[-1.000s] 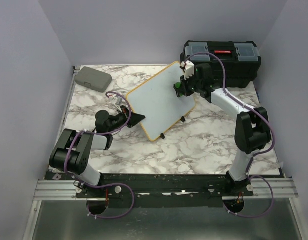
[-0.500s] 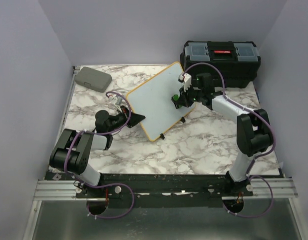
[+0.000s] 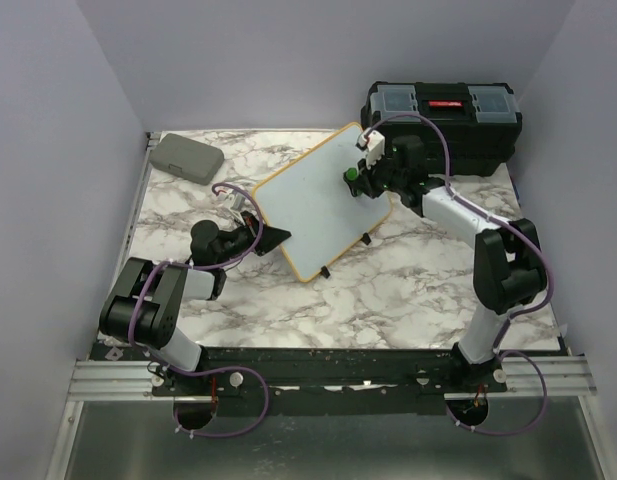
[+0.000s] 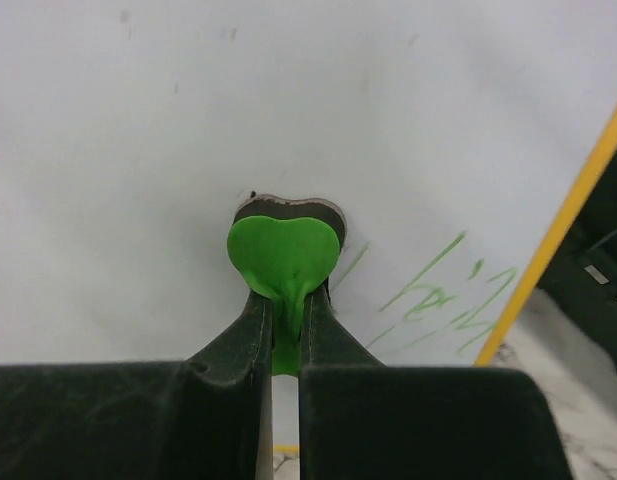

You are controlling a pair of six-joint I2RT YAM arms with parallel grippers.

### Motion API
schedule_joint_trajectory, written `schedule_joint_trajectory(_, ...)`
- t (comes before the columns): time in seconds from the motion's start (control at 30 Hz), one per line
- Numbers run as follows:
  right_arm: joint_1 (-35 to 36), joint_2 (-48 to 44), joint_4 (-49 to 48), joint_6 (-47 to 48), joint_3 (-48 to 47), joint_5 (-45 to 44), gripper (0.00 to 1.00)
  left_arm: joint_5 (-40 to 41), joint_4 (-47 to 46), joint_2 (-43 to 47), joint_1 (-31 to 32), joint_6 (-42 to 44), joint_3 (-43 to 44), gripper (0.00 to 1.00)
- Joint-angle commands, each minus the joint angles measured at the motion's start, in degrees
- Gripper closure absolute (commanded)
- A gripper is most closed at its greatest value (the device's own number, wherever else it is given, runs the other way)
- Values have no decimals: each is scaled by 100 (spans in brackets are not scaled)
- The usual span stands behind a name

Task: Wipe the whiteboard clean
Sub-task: Erase the whiteboard at the whiteboard stand.

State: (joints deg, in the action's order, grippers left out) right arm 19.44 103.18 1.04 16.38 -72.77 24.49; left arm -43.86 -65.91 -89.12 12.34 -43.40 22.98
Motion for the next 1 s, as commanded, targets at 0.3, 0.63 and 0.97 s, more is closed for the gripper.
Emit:
schedule_joint_trajectory(0.3, 21, -5, 661, 1279, 380, 393, 99, -669, -40, 48, 85, 122, 162, 100)
schedule_joint_trajectory(0.63, -12, 17, 454, 981, 462, 245, 99, -694, -39, -2, 85, 92, 198, 100)
schedule_joint_trajectory(0.97, -63, 716, 620, -408, -1209, -308, 99, -694, 44, 61, 85, 135, 212, 100)
